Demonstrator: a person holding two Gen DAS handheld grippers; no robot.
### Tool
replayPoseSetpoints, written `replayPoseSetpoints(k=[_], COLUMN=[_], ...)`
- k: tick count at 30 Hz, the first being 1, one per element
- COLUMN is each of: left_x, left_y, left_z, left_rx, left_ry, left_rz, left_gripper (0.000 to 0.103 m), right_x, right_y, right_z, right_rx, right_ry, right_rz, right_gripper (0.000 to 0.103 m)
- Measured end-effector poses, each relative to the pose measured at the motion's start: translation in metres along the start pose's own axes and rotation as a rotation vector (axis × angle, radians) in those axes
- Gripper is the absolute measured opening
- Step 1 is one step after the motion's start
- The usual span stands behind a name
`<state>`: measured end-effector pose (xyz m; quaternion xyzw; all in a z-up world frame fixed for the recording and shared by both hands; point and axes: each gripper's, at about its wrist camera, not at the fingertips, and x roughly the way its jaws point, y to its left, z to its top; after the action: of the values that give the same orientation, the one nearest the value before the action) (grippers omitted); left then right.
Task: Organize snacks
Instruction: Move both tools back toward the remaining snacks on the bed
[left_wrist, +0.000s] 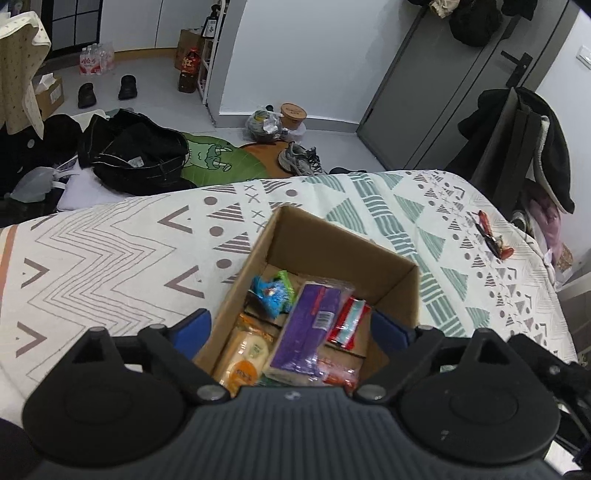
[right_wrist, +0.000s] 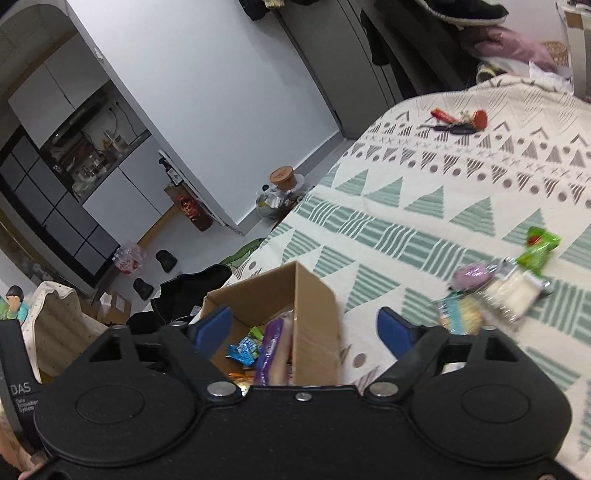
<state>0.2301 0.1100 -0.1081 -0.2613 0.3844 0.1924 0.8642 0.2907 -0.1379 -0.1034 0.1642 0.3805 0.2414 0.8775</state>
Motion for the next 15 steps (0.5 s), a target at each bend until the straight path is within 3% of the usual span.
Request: replayPoseSetpoints(k=[7, 11, 15], left_x=[-0.017, -0.026, -0.035], left_y=[-0.028, -0.046, -0.065], left_z=[-0.01, -0.018, -0.025], left_rx=[0.057, 0.09, 0.119], left_ry=[-0.027, -0.031, -0.037], left_rz=[-0.017, -0.04, -0.07], left_gripper=[0.093, 0.101, 0.103], right_x=[-0.028, -0.04, -0.052], right_y=[-0.016, -0.028, -0.045], right_z=[0.01, 0.016, 0.021], right_rx=[-0.012, -0.01, 0.005], right_ry=[-0.017, -0.032, -0.04], right_rz=[-0.006, -0.027, -0.041], right_gripper=[0.103, 0.103, 0.103])
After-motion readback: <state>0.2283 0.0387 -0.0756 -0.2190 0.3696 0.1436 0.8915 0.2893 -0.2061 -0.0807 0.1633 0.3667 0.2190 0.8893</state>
